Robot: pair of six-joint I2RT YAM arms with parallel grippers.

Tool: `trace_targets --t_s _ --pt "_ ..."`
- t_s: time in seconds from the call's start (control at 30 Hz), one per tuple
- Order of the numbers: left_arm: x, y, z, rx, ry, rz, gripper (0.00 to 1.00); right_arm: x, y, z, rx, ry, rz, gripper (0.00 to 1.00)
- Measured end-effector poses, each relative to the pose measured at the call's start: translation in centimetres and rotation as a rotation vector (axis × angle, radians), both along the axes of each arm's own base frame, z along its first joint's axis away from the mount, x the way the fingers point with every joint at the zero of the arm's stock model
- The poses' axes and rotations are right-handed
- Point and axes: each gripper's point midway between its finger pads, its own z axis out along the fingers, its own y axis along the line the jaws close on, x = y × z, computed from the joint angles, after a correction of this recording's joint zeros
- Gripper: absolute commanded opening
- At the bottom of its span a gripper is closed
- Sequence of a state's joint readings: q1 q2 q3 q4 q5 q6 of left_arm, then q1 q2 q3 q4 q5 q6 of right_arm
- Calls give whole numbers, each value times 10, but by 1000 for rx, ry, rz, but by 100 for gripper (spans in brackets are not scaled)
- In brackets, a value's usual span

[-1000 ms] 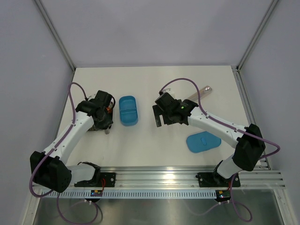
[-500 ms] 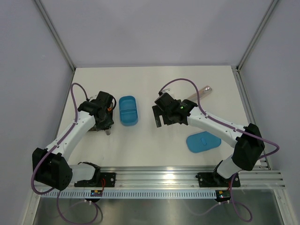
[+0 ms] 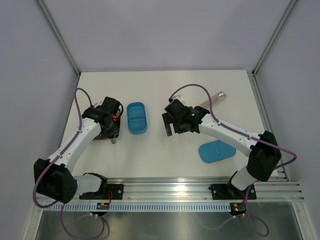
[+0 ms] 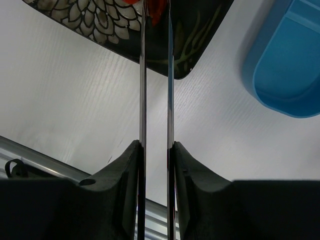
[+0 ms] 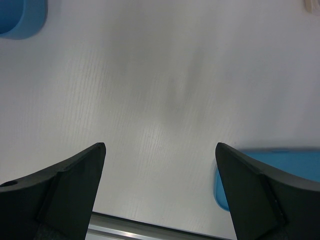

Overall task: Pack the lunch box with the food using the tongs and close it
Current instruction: Pick up the fake food from the plate, then place the fake food in the packing box.

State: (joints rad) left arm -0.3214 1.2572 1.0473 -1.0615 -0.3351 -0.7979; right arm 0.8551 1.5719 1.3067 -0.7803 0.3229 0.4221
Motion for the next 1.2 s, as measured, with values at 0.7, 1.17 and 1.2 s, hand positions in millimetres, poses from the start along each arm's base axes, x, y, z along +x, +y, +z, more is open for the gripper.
trace_targets --t_s 0.7,1.17,1.2 --pt "14 -47 98 -48 -141 -239 0 10 -11 0 30 16 -59 99" --pt "65 -104 64 -94 -107 -370 1 10 -42 10 57 10 -148 100" --pt "68 -106 61 -95 -106 -375 1 9 -43 9 56 13 -151 100"
